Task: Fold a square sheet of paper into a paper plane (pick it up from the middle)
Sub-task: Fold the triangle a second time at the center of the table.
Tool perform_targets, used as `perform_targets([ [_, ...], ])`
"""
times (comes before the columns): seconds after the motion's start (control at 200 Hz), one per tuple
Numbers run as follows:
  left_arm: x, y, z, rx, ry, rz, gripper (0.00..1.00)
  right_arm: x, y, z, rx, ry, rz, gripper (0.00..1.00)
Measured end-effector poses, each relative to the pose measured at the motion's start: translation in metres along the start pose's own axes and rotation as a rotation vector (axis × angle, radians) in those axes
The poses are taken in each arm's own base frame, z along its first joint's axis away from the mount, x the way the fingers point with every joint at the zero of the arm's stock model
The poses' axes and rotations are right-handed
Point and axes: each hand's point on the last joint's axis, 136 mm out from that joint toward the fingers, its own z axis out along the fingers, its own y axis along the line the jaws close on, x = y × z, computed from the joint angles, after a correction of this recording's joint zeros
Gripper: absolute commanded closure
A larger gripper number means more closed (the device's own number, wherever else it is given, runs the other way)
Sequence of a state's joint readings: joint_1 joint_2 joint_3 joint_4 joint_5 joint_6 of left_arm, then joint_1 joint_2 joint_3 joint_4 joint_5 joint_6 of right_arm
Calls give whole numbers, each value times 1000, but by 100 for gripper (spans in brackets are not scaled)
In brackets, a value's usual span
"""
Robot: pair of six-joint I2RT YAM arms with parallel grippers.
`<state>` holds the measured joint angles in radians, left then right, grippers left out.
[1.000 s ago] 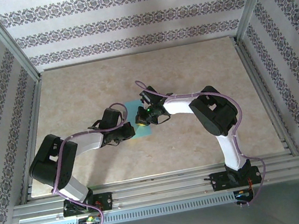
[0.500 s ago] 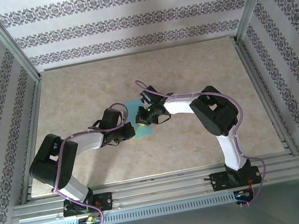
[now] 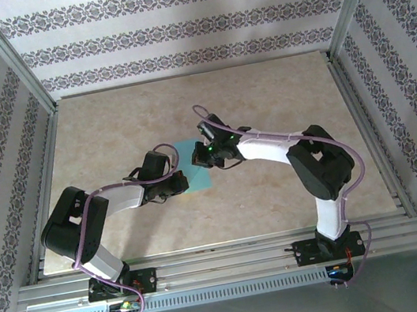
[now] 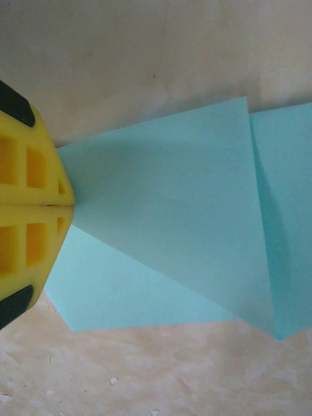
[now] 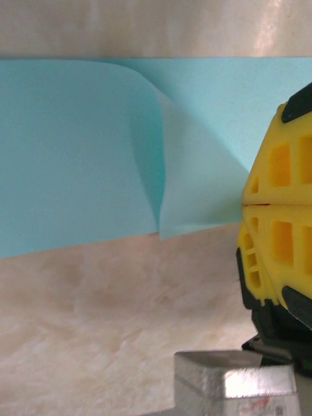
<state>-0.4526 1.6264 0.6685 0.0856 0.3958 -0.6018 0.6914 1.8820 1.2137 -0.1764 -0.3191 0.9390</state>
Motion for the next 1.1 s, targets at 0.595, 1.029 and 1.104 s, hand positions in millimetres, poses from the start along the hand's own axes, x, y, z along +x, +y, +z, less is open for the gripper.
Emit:
perform_targets([
  [0.595,0,-2,2,27,-14,9,100,22,-14,48,96,58,48,100],
  [1.029,-1,-2,2,24,-16,8,100,18,-29,43,83,48,95,100],
  [1.104,0,-2,2,24,-16,8,100,14,-32,41,70,50,104,100],
])
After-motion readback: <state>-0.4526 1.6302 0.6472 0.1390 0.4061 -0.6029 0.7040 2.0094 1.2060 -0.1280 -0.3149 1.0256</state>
